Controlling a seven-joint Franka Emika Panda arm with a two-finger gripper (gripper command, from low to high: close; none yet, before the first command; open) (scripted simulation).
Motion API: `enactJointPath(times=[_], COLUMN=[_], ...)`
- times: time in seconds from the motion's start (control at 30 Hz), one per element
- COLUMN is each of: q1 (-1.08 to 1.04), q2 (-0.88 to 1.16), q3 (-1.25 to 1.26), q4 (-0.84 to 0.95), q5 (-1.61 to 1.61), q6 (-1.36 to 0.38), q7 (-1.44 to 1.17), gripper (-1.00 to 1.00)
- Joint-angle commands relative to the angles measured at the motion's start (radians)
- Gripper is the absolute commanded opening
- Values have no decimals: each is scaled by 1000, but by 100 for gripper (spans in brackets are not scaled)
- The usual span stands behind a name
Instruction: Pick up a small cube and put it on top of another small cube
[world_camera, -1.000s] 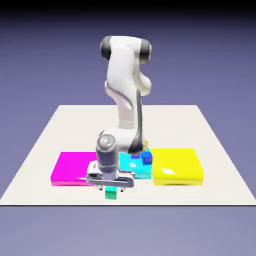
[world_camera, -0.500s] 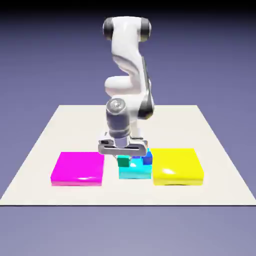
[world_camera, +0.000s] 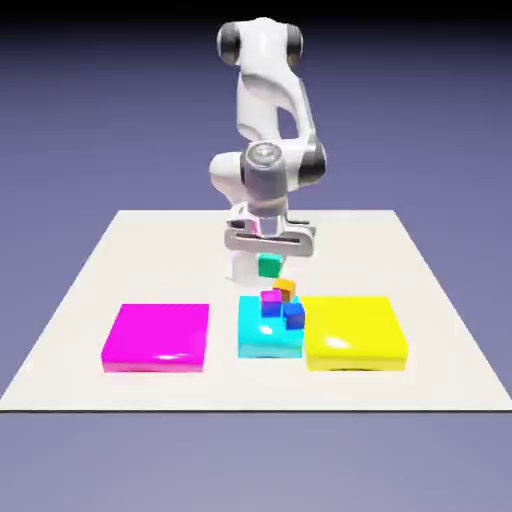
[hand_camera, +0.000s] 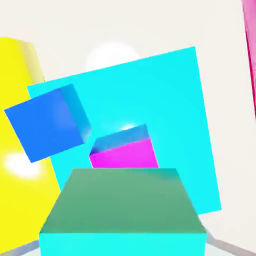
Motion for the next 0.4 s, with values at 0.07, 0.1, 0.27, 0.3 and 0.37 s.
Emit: enactJointPath(times=[0.07, 0.1, 0.27, 0.3, 0.37], q1=[6, 7, 1, -1, -4], q2=[81, 96, 15, -12, -54], q3=[7, 8, 1, -1, -5], q4=[-49, -59, -9, 7, 33], q5=[8, 10, -2, -5, -11], q6=[130, 154, 24, -20, -87], q7=[-3, -3, 1, 3, 5], gripper=[-100, -100, 100, 100, 100])
